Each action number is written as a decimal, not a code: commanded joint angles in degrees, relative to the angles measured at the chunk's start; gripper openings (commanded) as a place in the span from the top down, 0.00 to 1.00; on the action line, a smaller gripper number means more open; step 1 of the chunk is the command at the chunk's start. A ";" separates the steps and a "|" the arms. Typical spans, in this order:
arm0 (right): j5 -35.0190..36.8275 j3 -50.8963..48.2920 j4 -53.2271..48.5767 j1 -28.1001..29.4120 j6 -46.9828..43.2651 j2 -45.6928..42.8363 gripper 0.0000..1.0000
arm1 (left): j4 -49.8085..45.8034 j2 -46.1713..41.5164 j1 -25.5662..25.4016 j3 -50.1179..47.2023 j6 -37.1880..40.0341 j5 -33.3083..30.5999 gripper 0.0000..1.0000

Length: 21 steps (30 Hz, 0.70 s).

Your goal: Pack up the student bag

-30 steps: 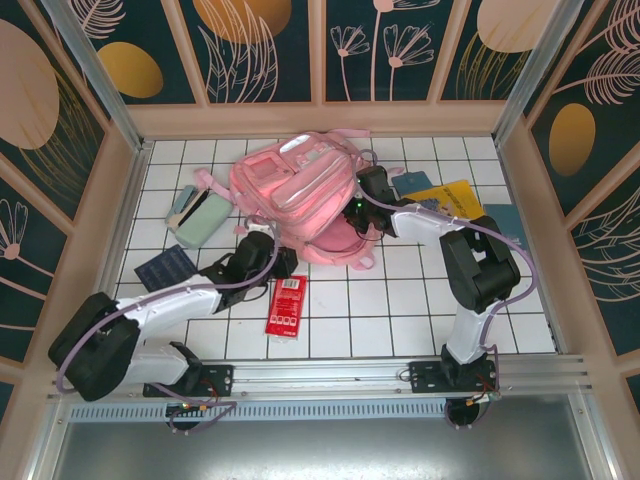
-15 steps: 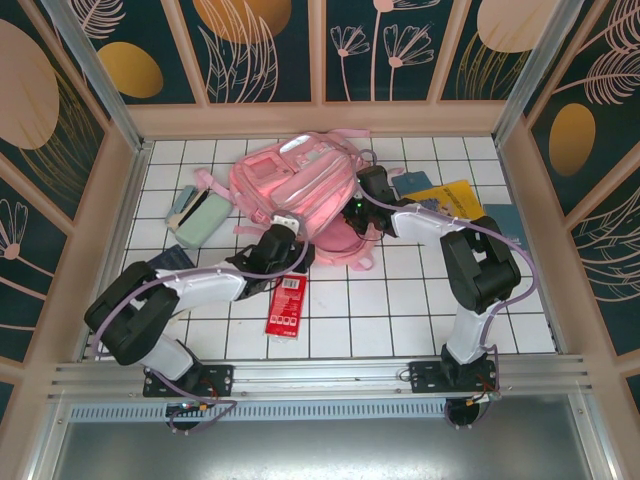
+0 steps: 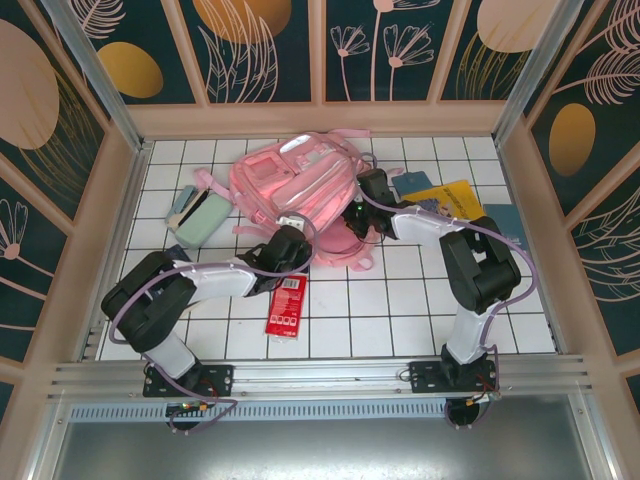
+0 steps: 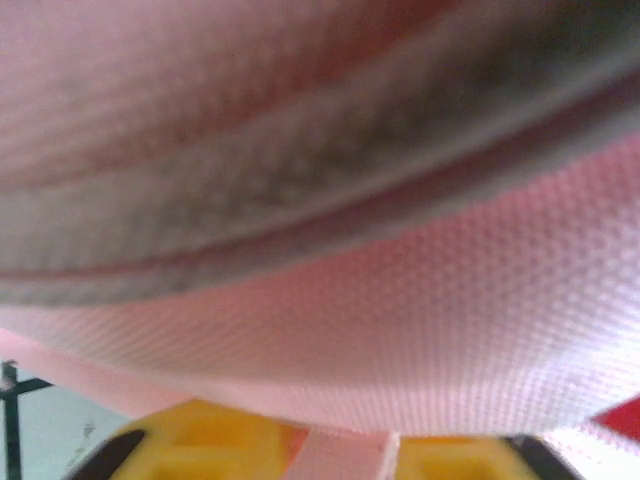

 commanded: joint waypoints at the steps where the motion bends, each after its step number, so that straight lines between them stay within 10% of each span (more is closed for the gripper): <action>1: -3.46 -0.11 3.70 0.80 -0.32 -4.20 0.01 | -2.56 1.10 0.37 0.88 0.09 -3.15 1.00; 21: -8.79 -12.75 6.82 -4.84 0.23 -13.96 0.01 | -13.74 -1.45 3.73 2.15 -6.27 -18.05 1.00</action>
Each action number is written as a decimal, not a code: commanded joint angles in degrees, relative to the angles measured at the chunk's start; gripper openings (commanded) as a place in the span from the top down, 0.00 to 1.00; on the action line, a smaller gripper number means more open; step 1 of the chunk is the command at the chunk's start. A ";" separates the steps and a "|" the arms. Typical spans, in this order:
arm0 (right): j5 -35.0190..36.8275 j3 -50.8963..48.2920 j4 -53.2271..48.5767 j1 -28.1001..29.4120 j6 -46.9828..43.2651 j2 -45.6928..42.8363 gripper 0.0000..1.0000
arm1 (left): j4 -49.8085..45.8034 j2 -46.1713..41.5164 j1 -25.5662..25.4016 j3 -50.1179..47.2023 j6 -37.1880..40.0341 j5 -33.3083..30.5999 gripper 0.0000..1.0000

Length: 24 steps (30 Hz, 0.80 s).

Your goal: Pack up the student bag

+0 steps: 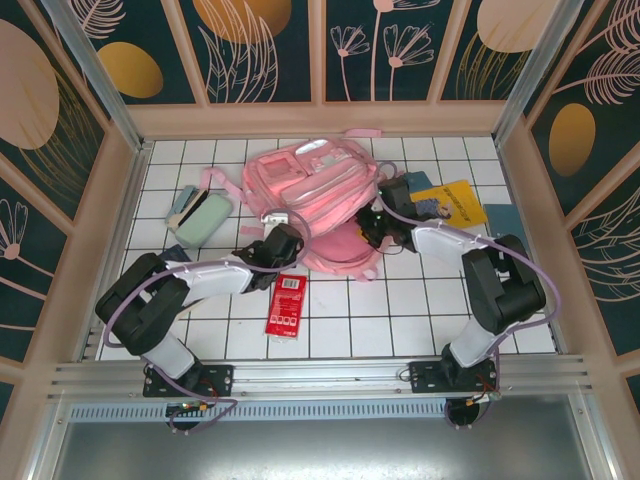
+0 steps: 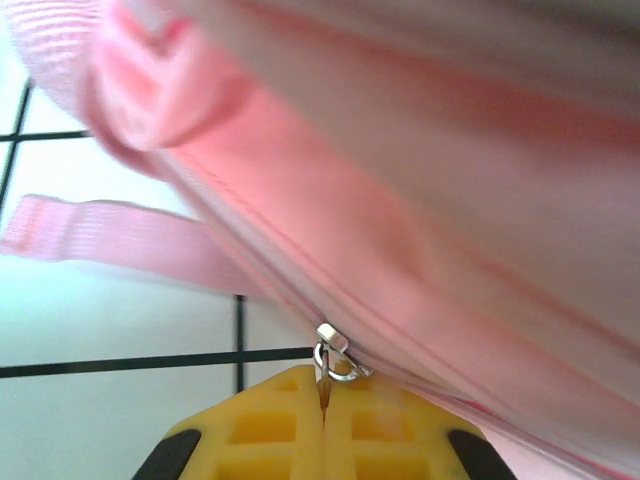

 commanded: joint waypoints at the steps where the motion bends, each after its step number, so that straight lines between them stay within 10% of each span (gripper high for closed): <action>1: -3.31 -2.14 5.36 -0.58 0.08 -3.83 0.01 | -5.09 0.83 1.89 1.80 -3.30 -5.01 1.00; 11: -3.73 -2.82 6.57 -0.88 0.72 -4.07 0.01 | -10.93 7.10 12.03 7.15 -7.24 -5.69 1.00; 17: -3.07 0.13 5.06 -0.19 -0.67 -3.51 0.01 | -6.59 -4.09 10.97 2.99 -3.23 4.49 0.46; 24: -2.76 4.83 4.06 0.93 -1.65 -1.11 0.01 | -6.84 -15.82 5.12 2.86 2.67 8.00 0.39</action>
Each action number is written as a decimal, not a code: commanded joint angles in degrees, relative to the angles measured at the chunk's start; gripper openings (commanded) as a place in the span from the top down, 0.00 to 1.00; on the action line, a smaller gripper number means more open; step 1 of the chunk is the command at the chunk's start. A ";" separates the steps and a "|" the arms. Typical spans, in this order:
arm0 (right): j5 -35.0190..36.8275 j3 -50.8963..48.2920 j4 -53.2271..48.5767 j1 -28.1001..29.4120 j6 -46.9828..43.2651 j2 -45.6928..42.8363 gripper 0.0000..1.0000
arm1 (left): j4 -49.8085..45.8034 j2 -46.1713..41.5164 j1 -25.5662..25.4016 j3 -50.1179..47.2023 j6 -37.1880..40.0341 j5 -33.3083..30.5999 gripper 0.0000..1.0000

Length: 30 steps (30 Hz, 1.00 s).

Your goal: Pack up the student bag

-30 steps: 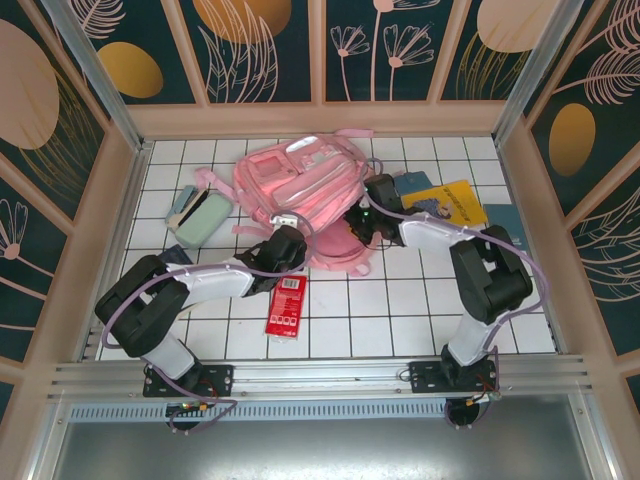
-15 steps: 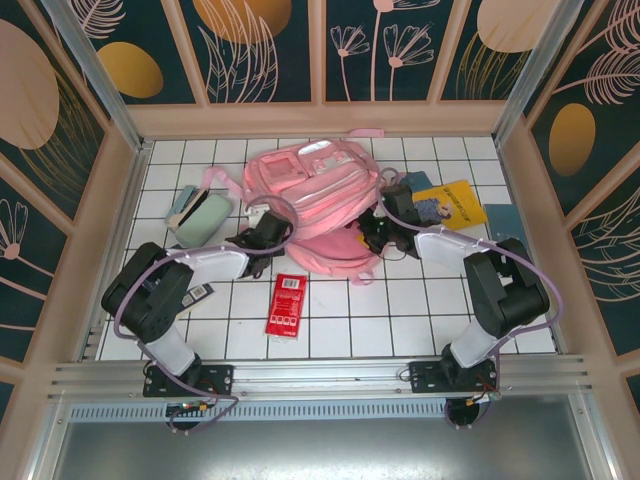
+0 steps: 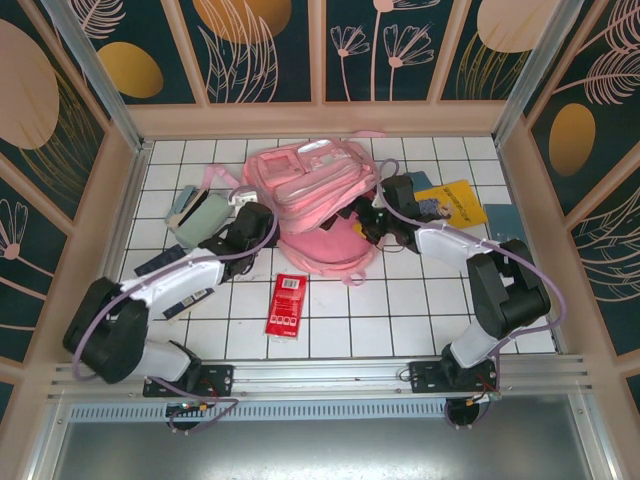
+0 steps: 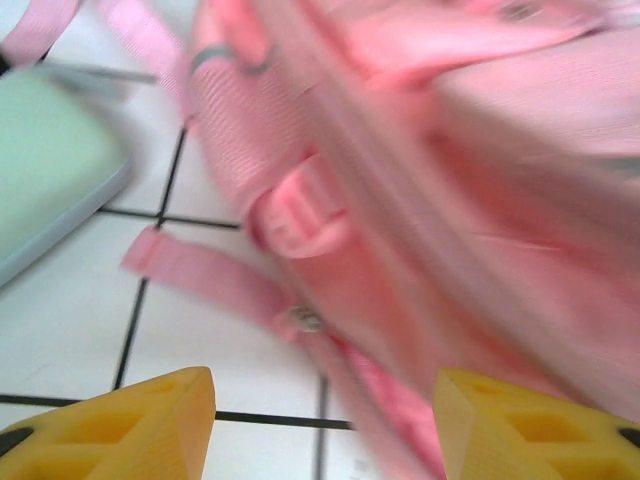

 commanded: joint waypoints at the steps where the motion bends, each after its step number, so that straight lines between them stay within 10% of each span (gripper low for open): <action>1: 0.31 4.67 1.20 0.97 -2.19 0.54 0.01 | 0.45 -2.57 -2.88 1.24 4.97 3.80 0.39; 7: 0.84 9.35 -1.77 1.07 -3.49 2.60 0.01 | 2.11 -1.61 -10.21 5.64 12.90 2.88 0.36; 20: -0.11 9.77 -1.05 1.20 -2.50 2.46 0.01 | 0.48 13.51 -14.72 17.90 19.56 -23.61 0.23; 30: -0.17 1.54 2.28 1.13 -2.09 -2.90 0.01 | 0.11 13.59 -13.44 20.79 16.97 -30.48 0.73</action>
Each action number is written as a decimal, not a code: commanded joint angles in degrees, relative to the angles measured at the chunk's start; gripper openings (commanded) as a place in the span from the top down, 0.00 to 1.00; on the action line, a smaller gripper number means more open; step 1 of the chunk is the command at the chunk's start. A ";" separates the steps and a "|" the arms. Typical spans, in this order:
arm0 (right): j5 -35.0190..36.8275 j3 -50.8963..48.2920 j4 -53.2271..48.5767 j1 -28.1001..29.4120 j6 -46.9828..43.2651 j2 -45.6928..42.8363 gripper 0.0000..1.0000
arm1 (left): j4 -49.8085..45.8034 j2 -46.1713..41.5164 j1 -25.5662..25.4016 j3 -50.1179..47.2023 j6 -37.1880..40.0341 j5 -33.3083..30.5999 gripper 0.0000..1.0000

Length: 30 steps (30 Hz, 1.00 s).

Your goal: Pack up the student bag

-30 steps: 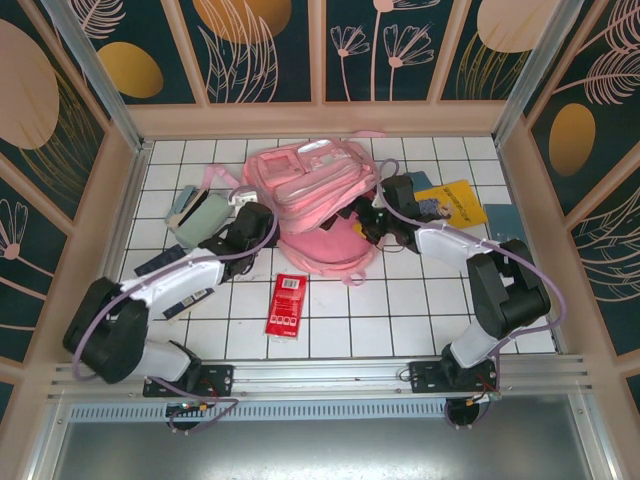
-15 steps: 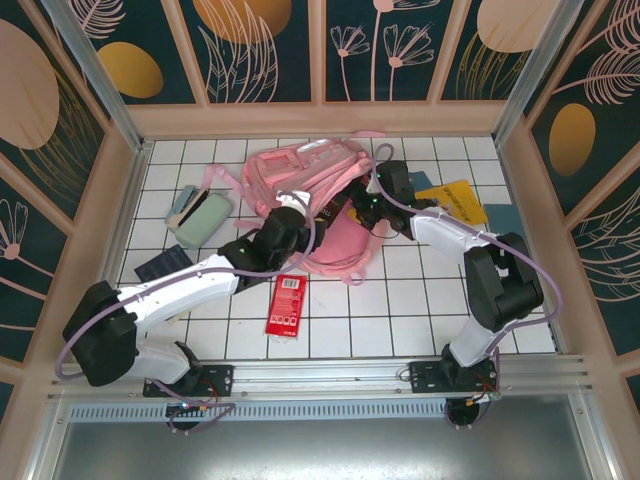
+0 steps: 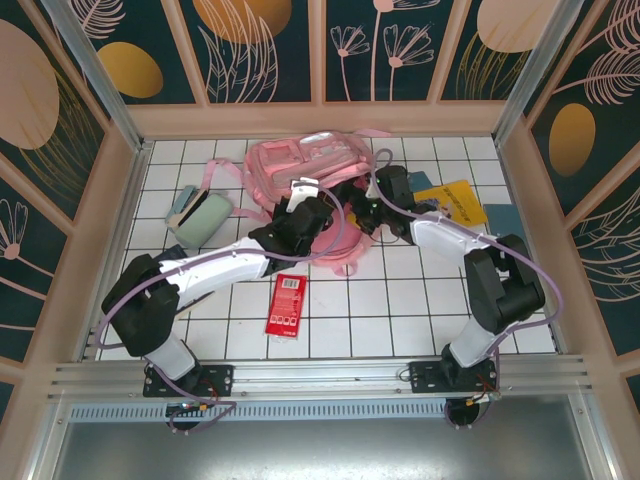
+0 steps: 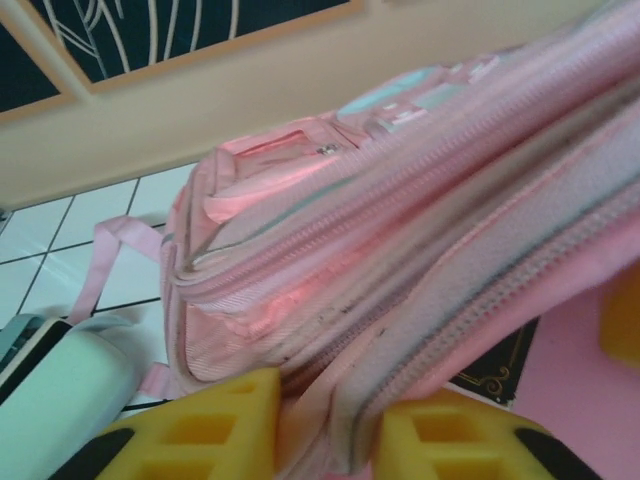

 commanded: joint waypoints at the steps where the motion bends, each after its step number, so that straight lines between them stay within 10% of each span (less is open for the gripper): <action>1: 0.13 -3.51 4.04 0.15 -0.74 -5.40 0.01 | -0.63 -1.05 1.58 2.35 -1.48 -4.79 0.74; 11: 3.80 -16.71 4.25 0.58 -2.75 -20.17 0.01 | -0.79 -5.60 3.68 -2.81 -5.31 3.19 0.66; 17: 5.63 -24.14 7.59 2.66 -4.26 -26.69 0.01 | -1.12 -8.16 3.64 -6.51 -7.65 16.25 0.29; 30: 8.56 -22.48 8.67 6.68 -9.52 -25.41 0.01 | -8.14 -28.33 9.74 -20.10 -26.39 23.73 0.02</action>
